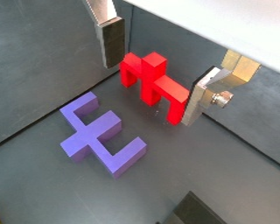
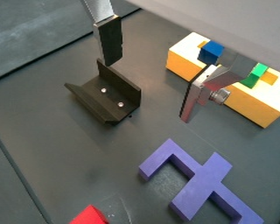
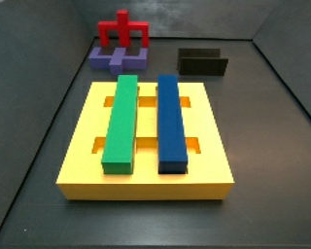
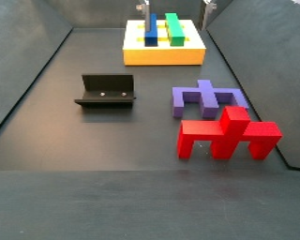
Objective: Pick up the purple object. Move up. Place the purple object on the fixture. Regrasp the purple object. Move to above the board. Insert the purple object.
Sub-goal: Pick up the purple object.
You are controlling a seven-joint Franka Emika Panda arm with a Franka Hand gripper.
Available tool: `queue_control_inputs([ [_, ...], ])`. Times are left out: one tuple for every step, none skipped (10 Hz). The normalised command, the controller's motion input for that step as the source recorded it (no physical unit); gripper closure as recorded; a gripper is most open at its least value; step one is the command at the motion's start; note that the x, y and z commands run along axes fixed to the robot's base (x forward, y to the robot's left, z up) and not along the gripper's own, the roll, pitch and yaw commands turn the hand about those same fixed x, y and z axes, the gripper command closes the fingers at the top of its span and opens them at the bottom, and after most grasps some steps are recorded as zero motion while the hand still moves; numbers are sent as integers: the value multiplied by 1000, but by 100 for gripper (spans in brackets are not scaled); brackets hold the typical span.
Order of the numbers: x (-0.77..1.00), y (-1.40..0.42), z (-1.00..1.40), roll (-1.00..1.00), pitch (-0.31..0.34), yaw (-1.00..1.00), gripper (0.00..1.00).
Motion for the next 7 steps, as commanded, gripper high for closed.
queue_control_inputs([
  [60,0,0,0,0,0,0],
  [-174,-480,-260,26,-130,109,0],
  [-294,-809,-511,174,-164,103,0],
  [-411,-434,-671,-31,-224,106,0],
  [-543,-311,-771,0,-189,23,0],
  [-609,-143,-857,0,-161,0,0],
  [-686,0,-931,-20,-153,0,0],
])
